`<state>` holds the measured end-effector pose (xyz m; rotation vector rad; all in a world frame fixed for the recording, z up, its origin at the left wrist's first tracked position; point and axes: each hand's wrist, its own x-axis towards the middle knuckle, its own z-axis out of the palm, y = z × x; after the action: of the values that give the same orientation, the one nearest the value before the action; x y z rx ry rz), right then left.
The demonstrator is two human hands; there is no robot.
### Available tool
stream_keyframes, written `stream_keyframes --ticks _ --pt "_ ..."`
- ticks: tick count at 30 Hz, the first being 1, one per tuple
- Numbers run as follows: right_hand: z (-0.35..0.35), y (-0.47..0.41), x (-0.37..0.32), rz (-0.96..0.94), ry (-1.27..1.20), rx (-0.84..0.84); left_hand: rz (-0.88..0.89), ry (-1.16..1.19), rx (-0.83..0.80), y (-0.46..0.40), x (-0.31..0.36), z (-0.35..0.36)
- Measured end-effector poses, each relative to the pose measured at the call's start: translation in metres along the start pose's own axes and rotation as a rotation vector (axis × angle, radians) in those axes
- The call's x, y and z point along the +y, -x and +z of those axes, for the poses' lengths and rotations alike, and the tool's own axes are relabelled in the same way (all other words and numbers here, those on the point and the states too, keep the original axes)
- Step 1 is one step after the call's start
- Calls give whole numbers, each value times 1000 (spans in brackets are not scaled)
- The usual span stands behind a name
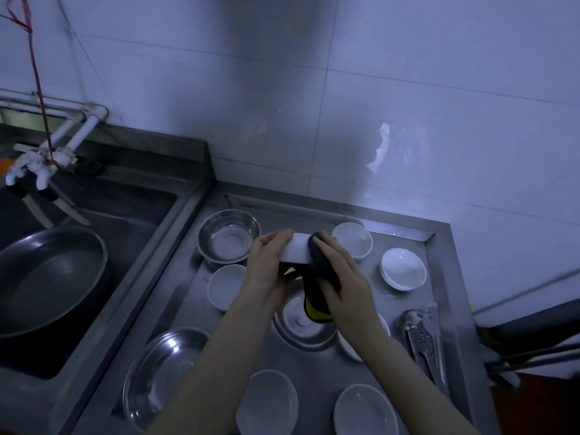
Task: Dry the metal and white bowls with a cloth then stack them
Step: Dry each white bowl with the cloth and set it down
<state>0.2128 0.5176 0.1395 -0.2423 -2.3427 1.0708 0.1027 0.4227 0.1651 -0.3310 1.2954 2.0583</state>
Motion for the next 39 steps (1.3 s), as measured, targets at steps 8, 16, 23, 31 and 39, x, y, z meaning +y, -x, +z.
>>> stream_keyframes --ticks 8,16,23,31,39 --pt "-2 0 -29 -58 -9 78 145 145 -65 15 8 3" --pt "-14 -14 -23 185 -276 171 187 142 -218 23 12 -3" --pt "-4 7 -32 -112 -37 109 299 11 -235 22 21 -9" --pt "-24 -28 -26 354 -517 90 292 -61 -300 15 26 -15" --pt "12 5 -32 -45 -162 39 311 -73 -284 8 20 -10"
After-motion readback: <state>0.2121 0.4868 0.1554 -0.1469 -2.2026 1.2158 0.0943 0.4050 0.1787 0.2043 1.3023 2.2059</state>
